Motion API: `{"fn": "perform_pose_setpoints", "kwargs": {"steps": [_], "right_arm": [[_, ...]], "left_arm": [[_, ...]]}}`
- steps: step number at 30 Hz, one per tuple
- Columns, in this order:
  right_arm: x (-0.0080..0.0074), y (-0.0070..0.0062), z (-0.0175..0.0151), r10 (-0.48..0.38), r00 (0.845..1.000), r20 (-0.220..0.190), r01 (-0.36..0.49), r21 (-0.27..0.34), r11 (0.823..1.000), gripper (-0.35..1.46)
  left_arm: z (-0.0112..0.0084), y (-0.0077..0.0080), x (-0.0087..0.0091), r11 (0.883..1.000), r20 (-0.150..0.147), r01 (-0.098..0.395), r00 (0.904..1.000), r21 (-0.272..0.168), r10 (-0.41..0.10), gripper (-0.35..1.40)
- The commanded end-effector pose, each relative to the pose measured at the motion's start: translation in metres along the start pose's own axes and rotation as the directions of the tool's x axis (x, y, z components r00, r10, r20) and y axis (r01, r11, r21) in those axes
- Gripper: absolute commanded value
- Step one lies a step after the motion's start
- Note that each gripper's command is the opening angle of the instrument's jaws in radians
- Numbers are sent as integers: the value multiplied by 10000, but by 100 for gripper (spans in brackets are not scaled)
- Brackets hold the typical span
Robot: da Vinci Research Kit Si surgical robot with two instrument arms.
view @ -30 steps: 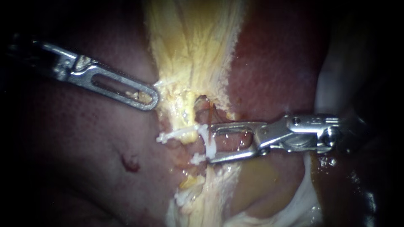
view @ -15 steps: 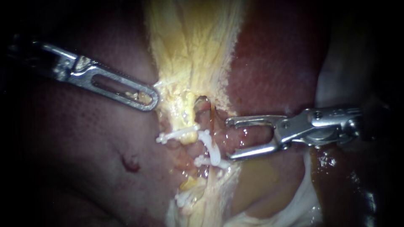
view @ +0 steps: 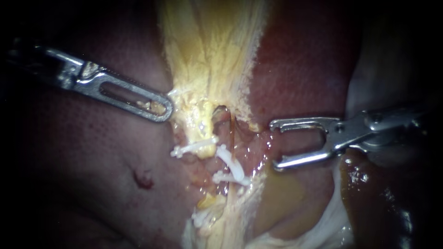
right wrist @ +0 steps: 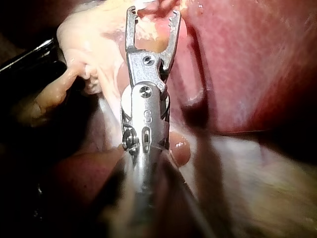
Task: Going back second clip right tube
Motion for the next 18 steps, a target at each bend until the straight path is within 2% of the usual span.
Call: {"fn": "perform_pose_setpoints", "kwargs": {"steps": [1, 7, 13, 18], "right_arm": [[1, 0, -2, -28, 10000, 1, 28, -2, 10000, 50], [5, -2, -6, -175, 9998, 0, 176, -16, 9998, 50], [5, -3, -8, -231, 9997, 2, 231, -21, 9997, 50], [5, -4, -8, -229, 9997, 3, 230, -25, 9997, 50]], "left_arm": [[0, 0, 0, 10000, 0, 2, 10000, -2, -2, -35], [8, 0, 2, 10000, -10, -11, 10000, -1, 11, -35], [33, 3, 7, 9999, -120, -66, 9999, 83, 67, -35], [58, 10, 4, 9999, -181, -91, 9998, 124, 93, -35]]}}
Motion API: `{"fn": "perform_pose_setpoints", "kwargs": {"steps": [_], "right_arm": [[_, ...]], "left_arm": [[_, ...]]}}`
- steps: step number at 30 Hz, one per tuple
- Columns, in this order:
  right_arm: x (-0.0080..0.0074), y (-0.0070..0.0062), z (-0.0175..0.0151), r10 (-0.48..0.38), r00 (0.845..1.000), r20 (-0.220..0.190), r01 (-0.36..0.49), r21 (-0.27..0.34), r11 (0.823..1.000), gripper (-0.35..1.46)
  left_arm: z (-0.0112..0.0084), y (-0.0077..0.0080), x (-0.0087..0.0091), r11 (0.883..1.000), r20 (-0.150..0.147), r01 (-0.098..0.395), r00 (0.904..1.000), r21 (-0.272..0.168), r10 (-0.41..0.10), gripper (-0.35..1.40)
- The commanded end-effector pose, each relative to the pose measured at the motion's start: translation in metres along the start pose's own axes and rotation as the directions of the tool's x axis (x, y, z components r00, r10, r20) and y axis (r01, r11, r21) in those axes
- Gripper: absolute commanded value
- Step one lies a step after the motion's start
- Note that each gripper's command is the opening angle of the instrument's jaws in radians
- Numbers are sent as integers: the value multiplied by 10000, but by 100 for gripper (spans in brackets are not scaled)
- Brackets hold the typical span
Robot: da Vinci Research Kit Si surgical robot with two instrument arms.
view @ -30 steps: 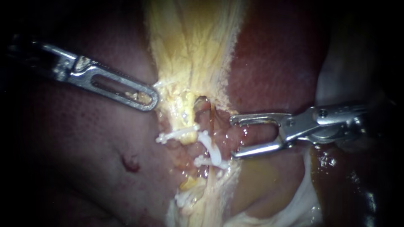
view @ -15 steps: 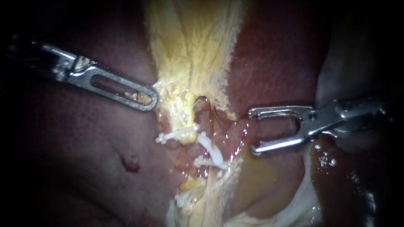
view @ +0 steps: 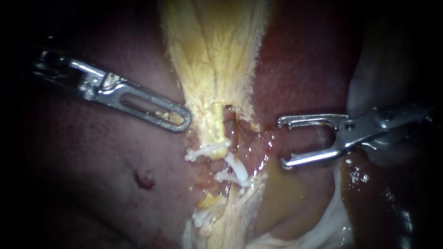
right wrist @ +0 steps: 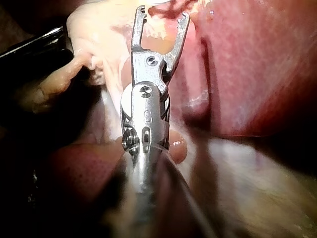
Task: Going back second clip right tube
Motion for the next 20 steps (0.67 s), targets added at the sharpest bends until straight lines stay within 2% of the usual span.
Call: {"fn": "perform_pose_setpoints", "kwargs": {"steps": [1, 7, 20], "right_arm": [[0, 0, 0, 2, 10000, 0, -2, 0, 10000, 50], [3, -2, 0, -46, 10000, -2, 46, -2, 10000, 50], [4, -2, -1, -155, 9999, -1, 155, -6, 9999, 50]], "left_arm": [[3, 2, -1, 10000, -9, -6, 10000, -9, 6, -35], [13, 12, 0, 10000, -18, -46, 10000, -15, 46, -35], [14, 12, 0, 10000, -53, -49, 10000, 18, 50, -35]]}}
